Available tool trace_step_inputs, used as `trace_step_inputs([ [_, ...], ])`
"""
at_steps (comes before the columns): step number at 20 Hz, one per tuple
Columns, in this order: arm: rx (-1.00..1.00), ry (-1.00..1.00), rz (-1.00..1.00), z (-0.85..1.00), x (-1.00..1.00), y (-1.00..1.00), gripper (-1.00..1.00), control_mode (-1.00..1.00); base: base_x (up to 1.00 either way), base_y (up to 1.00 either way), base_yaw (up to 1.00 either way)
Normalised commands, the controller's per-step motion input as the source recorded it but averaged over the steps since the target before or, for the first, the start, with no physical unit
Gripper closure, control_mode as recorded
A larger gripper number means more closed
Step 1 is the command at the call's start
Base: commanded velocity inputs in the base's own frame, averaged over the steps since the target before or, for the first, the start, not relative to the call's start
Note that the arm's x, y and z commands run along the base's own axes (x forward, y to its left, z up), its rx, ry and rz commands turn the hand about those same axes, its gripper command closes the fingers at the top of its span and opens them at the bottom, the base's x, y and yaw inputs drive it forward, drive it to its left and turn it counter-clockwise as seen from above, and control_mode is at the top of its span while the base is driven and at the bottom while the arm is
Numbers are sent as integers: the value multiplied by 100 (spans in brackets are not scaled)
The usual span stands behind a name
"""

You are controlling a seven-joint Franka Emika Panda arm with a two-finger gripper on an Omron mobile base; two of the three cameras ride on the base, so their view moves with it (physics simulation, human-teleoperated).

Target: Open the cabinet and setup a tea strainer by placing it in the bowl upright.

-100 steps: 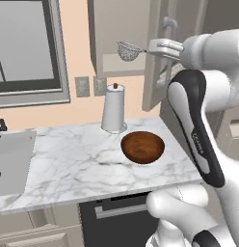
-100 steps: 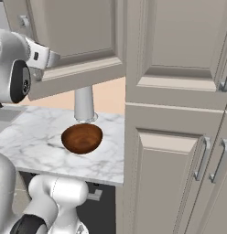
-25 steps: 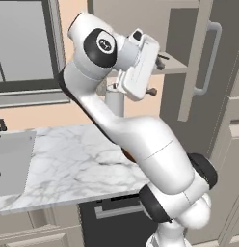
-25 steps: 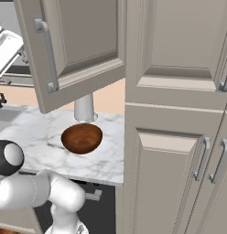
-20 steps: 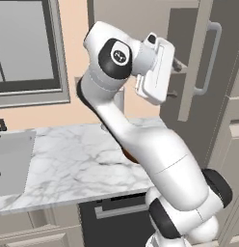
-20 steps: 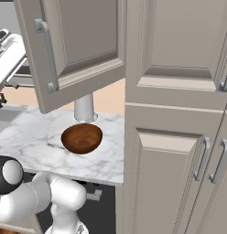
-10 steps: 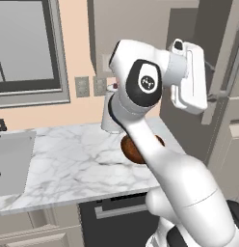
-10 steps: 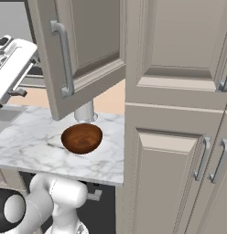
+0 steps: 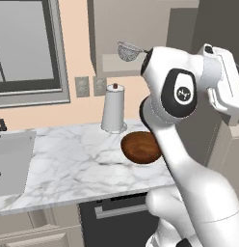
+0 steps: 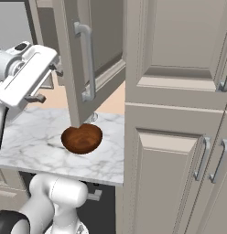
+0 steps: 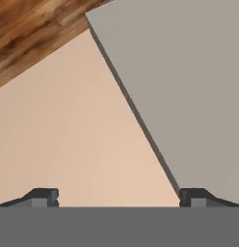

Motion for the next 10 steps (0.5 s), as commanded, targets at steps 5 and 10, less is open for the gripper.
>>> trace_step_inputs([
  [5, 0, 0, 0, 0, 12, 1, -100, -100, 0, 0, 0],
  [10, 0, -4, 0, 2, 11, 37, -100, -100, 0, 0, 0],
])
